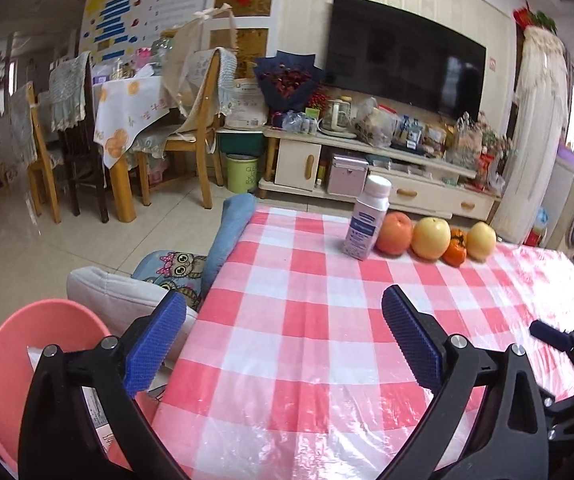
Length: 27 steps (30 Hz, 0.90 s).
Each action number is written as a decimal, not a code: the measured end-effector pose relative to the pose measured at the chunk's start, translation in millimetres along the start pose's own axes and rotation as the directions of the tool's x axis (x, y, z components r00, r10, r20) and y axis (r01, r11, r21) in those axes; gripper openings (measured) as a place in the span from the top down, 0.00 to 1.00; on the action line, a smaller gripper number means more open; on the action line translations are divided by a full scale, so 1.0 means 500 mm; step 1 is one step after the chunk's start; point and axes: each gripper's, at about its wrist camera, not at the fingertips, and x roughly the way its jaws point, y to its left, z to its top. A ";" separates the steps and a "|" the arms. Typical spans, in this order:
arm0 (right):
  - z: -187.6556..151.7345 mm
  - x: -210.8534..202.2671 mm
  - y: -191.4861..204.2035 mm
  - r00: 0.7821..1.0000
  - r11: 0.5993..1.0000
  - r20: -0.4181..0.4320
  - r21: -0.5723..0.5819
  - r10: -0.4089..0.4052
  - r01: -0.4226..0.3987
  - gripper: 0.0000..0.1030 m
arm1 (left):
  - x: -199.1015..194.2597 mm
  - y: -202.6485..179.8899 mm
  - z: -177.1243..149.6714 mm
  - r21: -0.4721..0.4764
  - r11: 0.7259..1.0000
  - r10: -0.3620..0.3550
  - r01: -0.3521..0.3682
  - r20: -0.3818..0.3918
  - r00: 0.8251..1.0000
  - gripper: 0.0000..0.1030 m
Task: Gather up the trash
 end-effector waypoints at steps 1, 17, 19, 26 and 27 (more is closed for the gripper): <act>-0.001 -0.003 -0.009 1.000 1.000 0.002 0.000 -0.011 0.011 0.07 | 0.002 -0.012 -0.001 0.008 1.000 -0.001 0.001 -0.002 1.000 0.04; -0.011 -0.050 -0.139 0.987 0.988 0.043 0.005 -0.155 0.155 0.07 | 0.027 -0.150 -0.021 0.026 0.994 -0.103 0.104 -0.030 0.994 0.04; -0.012 -0.054 -0.145 0.984 0.985 0.048 -0.008 -0.174 0.175 0.07 | 0.028 -0.164 -0.022 0.033 0.994 -0.108 0.109 -0.024 0.994 0.04; -0.012 -0.076 -0.181 0.972 0.974 0.077 -0.015 -0.223 0.224 0.07 | 0.032 -0.223 -0.030 0.083 0.990 -0.114 0.116 -0.030 0.993 0.04; -0.012 -0.078 -0.186 0.971 0.974 0.078 -0.010 -0.226 0.227 0.07 | 0.032 -0.228 -0.030 0.086 0.989 -0.121 0.123 -0.033 0.992 0.04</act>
